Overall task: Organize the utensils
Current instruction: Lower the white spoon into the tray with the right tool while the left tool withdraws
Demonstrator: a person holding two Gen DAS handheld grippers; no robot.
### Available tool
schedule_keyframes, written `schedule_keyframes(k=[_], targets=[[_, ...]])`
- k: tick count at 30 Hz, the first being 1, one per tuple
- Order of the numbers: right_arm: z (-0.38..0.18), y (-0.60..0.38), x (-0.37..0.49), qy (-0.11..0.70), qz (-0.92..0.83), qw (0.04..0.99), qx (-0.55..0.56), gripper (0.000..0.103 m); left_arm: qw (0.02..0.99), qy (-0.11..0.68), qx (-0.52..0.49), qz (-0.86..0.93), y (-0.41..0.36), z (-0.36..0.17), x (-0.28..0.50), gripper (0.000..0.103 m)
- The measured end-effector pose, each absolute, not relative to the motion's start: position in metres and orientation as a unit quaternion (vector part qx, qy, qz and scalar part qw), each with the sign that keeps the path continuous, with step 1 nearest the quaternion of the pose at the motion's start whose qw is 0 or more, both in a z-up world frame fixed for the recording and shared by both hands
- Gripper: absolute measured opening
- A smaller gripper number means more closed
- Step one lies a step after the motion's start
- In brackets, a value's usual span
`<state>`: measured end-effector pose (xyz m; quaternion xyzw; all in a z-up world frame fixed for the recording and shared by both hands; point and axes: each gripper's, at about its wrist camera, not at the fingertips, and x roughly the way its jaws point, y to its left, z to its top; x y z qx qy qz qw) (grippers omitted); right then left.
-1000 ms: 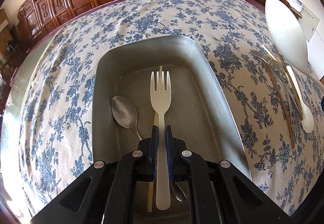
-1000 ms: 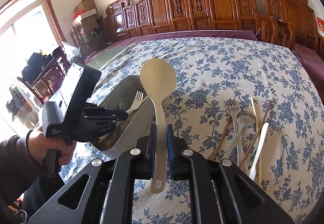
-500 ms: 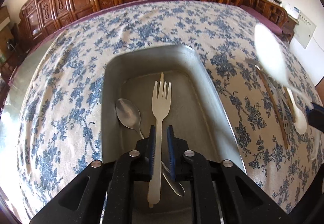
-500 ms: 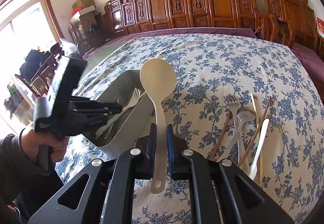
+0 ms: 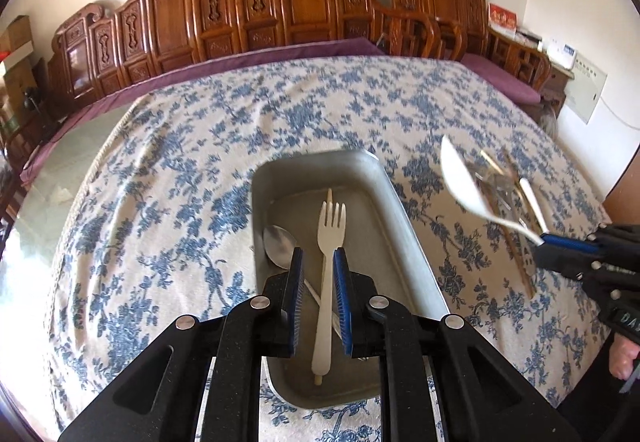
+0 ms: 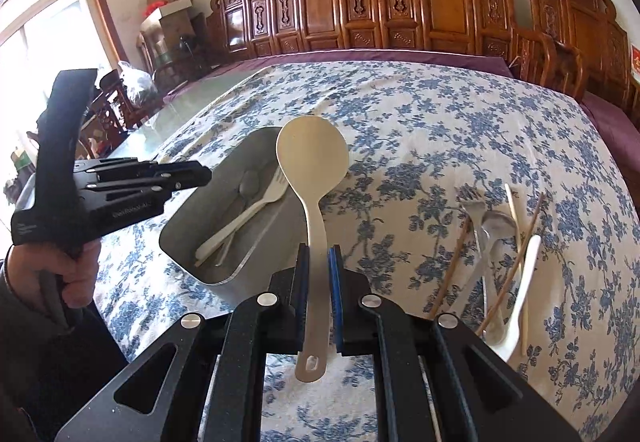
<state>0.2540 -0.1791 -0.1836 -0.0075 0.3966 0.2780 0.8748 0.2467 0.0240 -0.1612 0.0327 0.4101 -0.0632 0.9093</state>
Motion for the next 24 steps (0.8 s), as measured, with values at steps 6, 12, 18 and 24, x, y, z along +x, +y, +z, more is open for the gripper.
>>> schedule_keyframes(k=[6,12,18,24], targets=[[-0.177,-0.153,0.256,0.398,0.292,0.869,-0.020,0.012,0.919,0.390,0.006,-0.060,0.043,-0.148,0.242,0.014],[-0.176,-0.120,0.265,0.404,0.303,0.862,-0.037,0.012,0.924,0.380,0.002,-0.045,0.066,-0.141,0.238,0.014],[-0.181,-0.090,0.279,0.417,0.303,0.856,-0.045,0.012,0.923,0.381,-0.005,-0.043,0.089,-0.140,0.240,0.014],[-0.189,-0.066,0.295,0.436,0.293,0.850,-0.037,0.012,0.923,0.384,-0.005,-0.034,0.102,-0.142,0.242,0.014]])
